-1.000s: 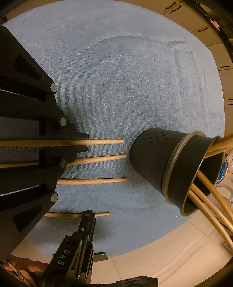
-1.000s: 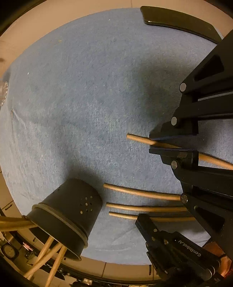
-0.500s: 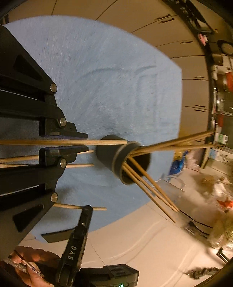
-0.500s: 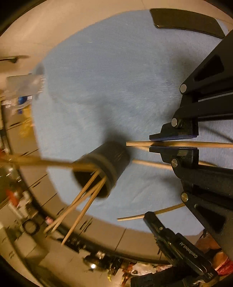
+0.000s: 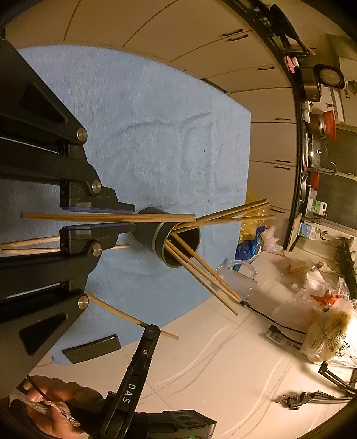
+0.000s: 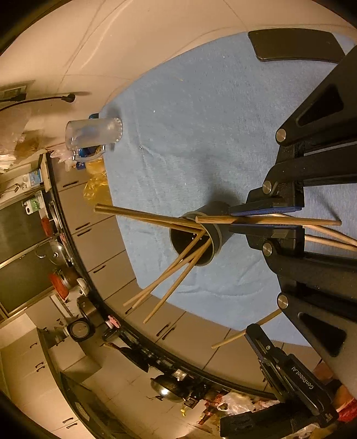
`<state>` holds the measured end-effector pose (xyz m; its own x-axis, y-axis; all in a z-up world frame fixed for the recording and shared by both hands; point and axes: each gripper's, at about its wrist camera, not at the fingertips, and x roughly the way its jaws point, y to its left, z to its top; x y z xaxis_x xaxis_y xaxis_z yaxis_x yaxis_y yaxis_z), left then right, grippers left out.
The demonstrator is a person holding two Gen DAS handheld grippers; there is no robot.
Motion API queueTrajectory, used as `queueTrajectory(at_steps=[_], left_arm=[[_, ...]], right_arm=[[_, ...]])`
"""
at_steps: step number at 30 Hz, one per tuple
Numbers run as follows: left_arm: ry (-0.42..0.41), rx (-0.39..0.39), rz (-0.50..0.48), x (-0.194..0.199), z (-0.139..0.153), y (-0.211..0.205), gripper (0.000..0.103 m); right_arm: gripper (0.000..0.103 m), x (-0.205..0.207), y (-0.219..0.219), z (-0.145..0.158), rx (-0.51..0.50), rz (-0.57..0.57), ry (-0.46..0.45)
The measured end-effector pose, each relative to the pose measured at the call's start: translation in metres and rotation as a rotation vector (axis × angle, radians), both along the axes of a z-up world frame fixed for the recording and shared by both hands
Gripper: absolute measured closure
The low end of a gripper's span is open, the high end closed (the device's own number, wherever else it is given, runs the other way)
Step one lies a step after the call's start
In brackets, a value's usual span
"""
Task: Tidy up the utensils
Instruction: 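Lift both held chopsticks upright and carry them above the black cup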
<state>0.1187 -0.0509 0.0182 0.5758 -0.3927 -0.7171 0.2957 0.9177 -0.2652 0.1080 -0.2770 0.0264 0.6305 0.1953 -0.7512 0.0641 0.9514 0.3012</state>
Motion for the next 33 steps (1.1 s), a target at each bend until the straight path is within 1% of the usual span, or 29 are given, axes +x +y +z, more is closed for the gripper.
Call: queueTrajectory(at_steps=[16, 33], left_arm=[[-0.018, -0.015, 0.029, -0.003, 0.008, 0.008, 0.097], [-0.028, -0.032, 0.039, -0.002, 0.014, 0.012, 0.097]], right_arm=[[0.097, 0.001, 0.006, 0.012, -0.002, 0.010, -0.025], [0.097, 0.003, 0.001, 0.033, 0.023, 0.006, -0.053]])
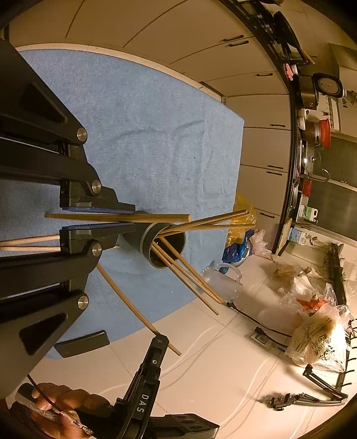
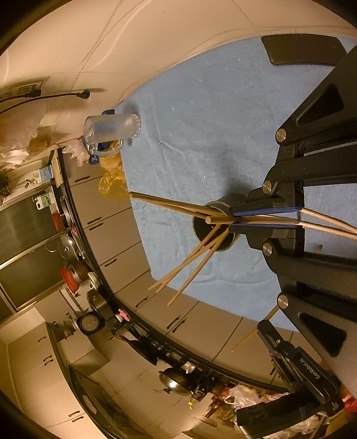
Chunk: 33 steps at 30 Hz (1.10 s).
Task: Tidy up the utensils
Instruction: 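Lift both held chopsticks upright and carry them above the black cup, then lower both held chopsticks into the black cup and open both tools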
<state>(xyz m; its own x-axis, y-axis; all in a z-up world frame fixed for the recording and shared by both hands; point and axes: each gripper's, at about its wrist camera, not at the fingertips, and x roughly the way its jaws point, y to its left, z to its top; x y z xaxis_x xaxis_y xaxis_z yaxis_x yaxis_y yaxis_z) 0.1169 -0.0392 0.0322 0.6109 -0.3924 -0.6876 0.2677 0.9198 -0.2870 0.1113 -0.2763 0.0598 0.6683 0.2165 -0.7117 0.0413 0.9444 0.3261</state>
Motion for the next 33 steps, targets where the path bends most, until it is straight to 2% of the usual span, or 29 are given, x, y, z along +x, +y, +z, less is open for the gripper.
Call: queueTrajectory(at_steps=[10, 18, 26, 33], left_arm=[[-0.016, -0.004, 0.005, 0.003, 0.007, 0.003, 0.097], [-0.029, -0.019, 0.004, 0.009, 0.019, 0.007, 0.097], [-0.062, -0.039, -0.001, 0.021, 0.042, 0.006, 0.097], [-0.114, -0.052, -0.003, 0.034, 0.070, 0.003, 0.097]], right_arm=[[0.097, 0.002, -0.007, 0.007, 0.032, -0.010, -0.003], [0.097, 0.004, -0.017, 0.024, 0.050, -0.025, -0.036], [0.097, 0.007, -0.027, 0.042, 0.068, -0.042, -0.069], [0.097, 0.011, -0.033, 0.070, 0.063, -0.039, -0.129]])
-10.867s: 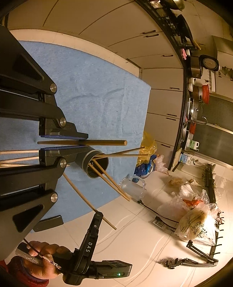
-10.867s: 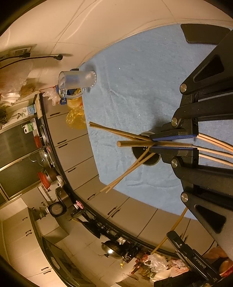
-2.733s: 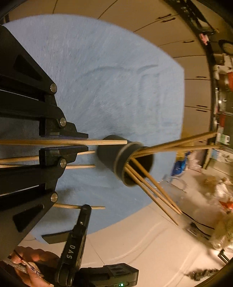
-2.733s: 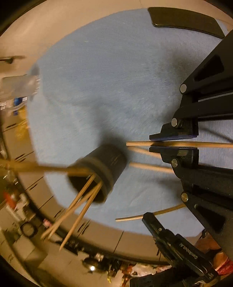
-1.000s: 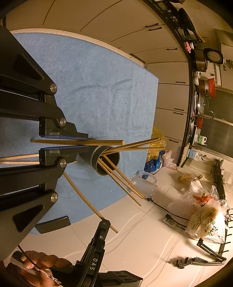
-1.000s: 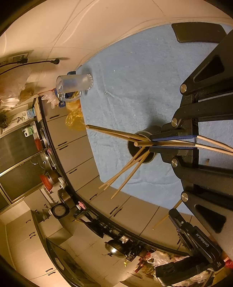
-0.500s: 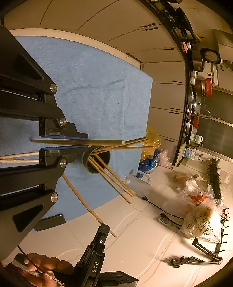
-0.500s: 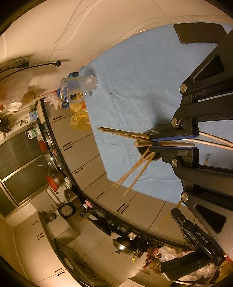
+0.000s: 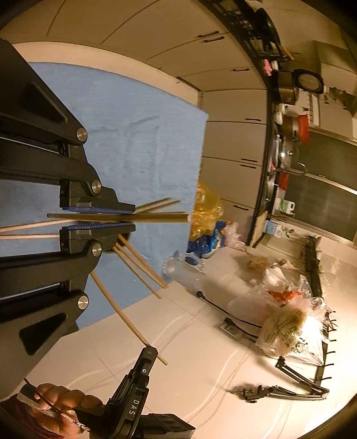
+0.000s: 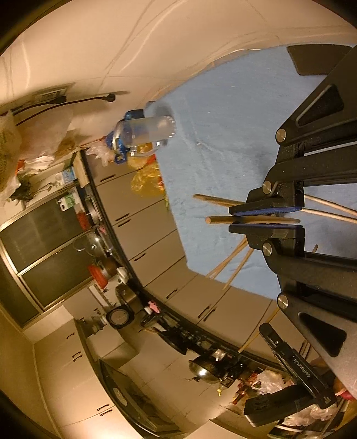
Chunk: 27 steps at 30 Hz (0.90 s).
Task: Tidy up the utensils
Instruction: 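Lower both held chopsticks into the black cup and open both tools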
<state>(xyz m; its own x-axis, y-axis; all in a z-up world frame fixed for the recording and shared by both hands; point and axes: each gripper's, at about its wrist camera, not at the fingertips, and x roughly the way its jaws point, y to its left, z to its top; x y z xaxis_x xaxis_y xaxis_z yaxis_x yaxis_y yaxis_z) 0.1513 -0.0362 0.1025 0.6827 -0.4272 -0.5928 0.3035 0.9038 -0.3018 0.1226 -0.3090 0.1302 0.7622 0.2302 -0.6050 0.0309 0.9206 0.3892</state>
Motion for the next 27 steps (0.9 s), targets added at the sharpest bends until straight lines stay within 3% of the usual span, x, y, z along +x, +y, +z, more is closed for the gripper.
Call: queueTrajectory(at_steps=[7, 13, 27], left_arm=[[-0.055, -0.026, -0.018, 0.015, 0.033, -0.011, 0.097], [-0.084, -0.033, -0.023, 0.034, 0.047, -0.026, 0.097], [0.005, 0.007, 0.004, 0.072, -0.007, -0.052, 0.097]], right_arm=[[0.097, 0.011, -0.004, 0.027, -0.006, -0.003, -0.058], [0.097, 0.031, -0.005, 0.030, -0.025, -0.018, -0.062], [0.097, 0.067, -0.001, -0.022, -0.082, -0.014, 0.045]])
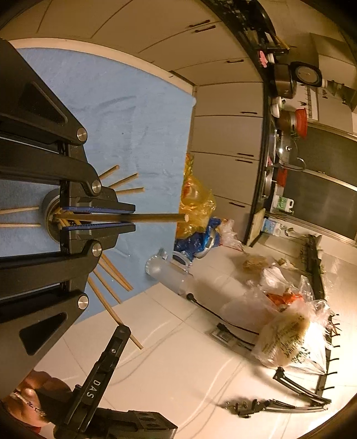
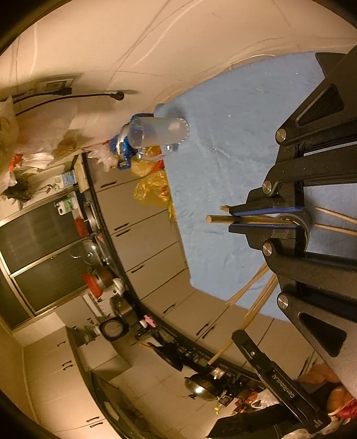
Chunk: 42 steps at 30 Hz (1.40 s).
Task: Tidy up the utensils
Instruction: 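Lower both held chopsticks into the black cup and open both tools, then withdraw both open tools from the cup toward the last two chopsticks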
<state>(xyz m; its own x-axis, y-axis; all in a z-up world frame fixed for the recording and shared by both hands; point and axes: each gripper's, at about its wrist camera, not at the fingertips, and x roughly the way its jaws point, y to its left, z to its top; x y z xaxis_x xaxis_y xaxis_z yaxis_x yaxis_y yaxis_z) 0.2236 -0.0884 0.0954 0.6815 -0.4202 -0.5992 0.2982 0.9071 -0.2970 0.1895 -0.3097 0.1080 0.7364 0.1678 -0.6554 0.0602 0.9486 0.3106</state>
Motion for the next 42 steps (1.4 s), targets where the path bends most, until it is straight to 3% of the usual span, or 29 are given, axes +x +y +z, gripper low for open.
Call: queueTrajectory(at_steps=[17, 32, 34, 37, 42], left_arm=[[0.037, 0.032, 0.002, 0.007, -0.025, -0.004, 0.097], [0.046, 0.023, -0.009, 0.014, -0.030, -0.005, 0.097], [0.046, 0.016, -0.008, 0.013, -0.028, -0.002, 0.092], [0.033, 0.004, 0.004, 0.009, -0.024, 0.004, 0.076], [-0.002, 0.007, 0.005, -0.008, -0.012, 0.015, 0.076]], right_arm=[[0.097, 0.015, 0.015, -0.035, -0.015, 0.028, 0.069], [0.096, 0.026, 0.016, -0.037, -0.014, 0.031, 0.085], [0.096, 0.025, 0.014, -0.032, -0.003, 0.026, 0.077], [0.094, 0.020, 0.010, -0.023, 0.002, 0.018, 0.066], [0.081, -0.009, -0.006, -0.015, -0.009, -0.011, 0.036]])
